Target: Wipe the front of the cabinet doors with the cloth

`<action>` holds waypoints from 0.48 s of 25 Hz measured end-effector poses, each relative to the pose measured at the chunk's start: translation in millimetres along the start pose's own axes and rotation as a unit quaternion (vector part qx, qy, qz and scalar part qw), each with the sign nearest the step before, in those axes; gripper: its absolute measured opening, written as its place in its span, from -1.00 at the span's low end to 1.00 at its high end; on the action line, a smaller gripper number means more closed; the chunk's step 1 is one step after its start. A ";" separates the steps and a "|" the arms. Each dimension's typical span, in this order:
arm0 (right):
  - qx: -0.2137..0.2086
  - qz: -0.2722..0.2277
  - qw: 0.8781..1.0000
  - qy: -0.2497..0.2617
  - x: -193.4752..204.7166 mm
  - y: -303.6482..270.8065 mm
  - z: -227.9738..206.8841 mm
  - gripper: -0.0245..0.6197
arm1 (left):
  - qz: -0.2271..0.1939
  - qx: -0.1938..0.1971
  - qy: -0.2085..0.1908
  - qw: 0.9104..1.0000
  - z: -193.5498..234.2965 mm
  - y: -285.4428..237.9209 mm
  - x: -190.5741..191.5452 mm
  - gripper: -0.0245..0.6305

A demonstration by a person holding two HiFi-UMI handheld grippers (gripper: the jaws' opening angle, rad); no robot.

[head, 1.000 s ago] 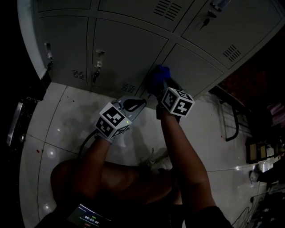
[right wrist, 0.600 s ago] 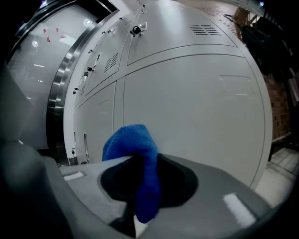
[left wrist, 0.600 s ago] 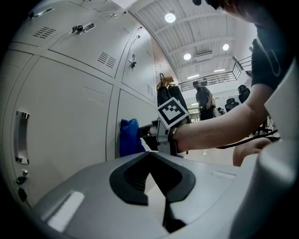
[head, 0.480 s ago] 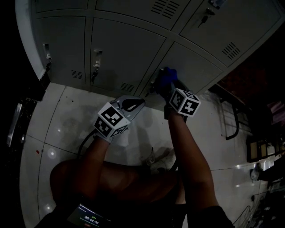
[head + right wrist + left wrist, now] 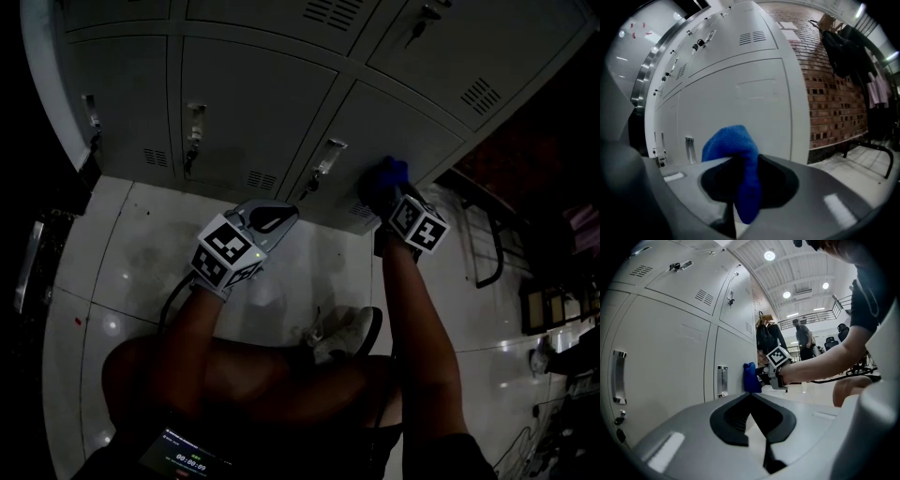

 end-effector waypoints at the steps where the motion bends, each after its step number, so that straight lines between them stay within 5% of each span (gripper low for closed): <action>1: 0.005 0.003 1.000 -0.012 0.7 0.9 -9.8 -0.69 | 0.001 0.001 0.000 1.000 -0.2 -0.4 0.6 -0.92; 12: 0.082 0.004 0.996 -0.020 3.0 9.0 -94.7 -0.69 | 0.009 0.002 -0.001 1.000 -0.8 -2.9 4.6 -0.93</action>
Point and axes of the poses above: the fingertips, and each gripper's own axes: y backward along the fingers, z to its left, x out of its underside, the point moved 1 cm from there along y, backward along the fingers, and after that the axes turned 8 degrees about x, right-handed, at the moved point
